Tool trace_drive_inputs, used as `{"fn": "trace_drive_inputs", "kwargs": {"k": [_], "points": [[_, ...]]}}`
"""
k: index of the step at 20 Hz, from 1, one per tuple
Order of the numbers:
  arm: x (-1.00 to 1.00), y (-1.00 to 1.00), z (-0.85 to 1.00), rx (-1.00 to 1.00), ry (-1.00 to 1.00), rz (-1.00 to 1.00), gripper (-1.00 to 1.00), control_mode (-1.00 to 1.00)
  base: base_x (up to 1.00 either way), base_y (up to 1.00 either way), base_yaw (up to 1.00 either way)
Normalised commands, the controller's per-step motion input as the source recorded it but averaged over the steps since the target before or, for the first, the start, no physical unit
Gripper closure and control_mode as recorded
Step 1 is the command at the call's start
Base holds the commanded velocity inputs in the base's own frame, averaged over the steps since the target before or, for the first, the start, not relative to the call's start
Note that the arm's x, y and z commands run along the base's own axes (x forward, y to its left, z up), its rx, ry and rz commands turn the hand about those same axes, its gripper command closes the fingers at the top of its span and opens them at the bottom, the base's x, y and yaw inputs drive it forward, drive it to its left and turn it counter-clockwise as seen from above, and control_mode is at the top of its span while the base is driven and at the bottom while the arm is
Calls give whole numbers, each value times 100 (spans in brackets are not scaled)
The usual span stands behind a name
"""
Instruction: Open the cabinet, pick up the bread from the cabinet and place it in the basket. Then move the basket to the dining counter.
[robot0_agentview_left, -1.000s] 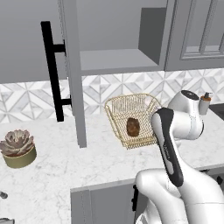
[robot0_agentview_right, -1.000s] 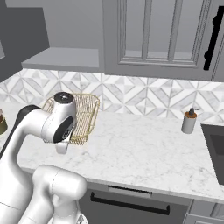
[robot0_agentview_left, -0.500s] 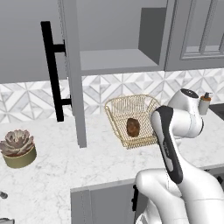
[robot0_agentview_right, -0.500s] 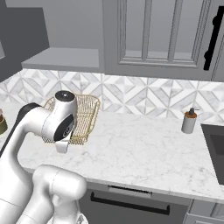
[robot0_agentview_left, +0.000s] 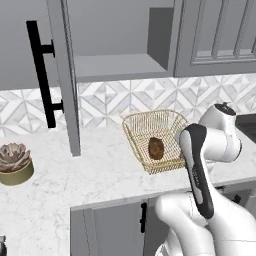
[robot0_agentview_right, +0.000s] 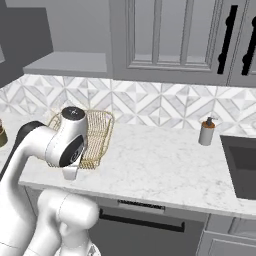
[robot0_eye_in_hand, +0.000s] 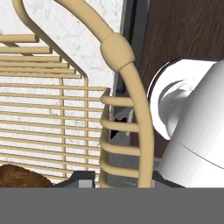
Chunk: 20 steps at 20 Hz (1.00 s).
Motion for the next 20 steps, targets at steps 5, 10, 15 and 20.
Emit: {"fn": "trace_drive_inputs", "kwargs": {"k": [5, 10, 15, 20], "points": [[0, 0, 0, 0, 0, 0, 100, 100, -22, -69, -34], [0, 0, 0, 0, 0, 0, 100, 100, 3, -45, -49], [0, 0, 0, 0, 0, 0, 100, 100, 2, -51, -54], [0, 0, 0, 0, 0, 0, 100, 100, 13, -44, -62]]}}
